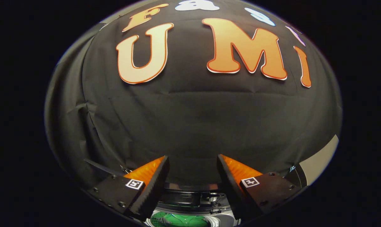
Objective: Put the clothes into the washing machine and then close the washing machine lid.
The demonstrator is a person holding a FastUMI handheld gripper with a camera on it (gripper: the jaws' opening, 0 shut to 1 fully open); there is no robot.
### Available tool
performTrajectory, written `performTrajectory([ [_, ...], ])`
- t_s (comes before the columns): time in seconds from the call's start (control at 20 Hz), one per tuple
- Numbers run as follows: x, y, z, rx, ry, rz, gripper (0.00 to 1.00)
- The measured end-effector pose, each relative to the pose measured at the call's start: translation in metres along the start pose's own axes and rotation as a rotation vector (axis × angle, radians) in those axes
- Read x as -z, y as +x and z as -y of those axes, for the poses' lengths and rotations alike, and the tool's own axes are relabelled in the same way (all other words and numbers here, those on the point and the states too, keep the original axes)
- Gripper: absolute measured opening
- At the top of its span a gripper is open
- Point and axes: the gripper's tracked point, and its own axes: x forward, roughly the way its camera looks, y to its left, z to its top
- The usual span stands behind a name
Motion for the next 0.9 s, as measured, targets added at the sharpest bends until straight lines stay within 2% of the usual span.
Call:
performTrajectory([
  [0.5,0.01,-0.045,-0.003,-0.009,0.008,0.047,0.98],
  [0.9,0.035,-0.091,-0.005,0.0,0.003,0.078,0.97],
])
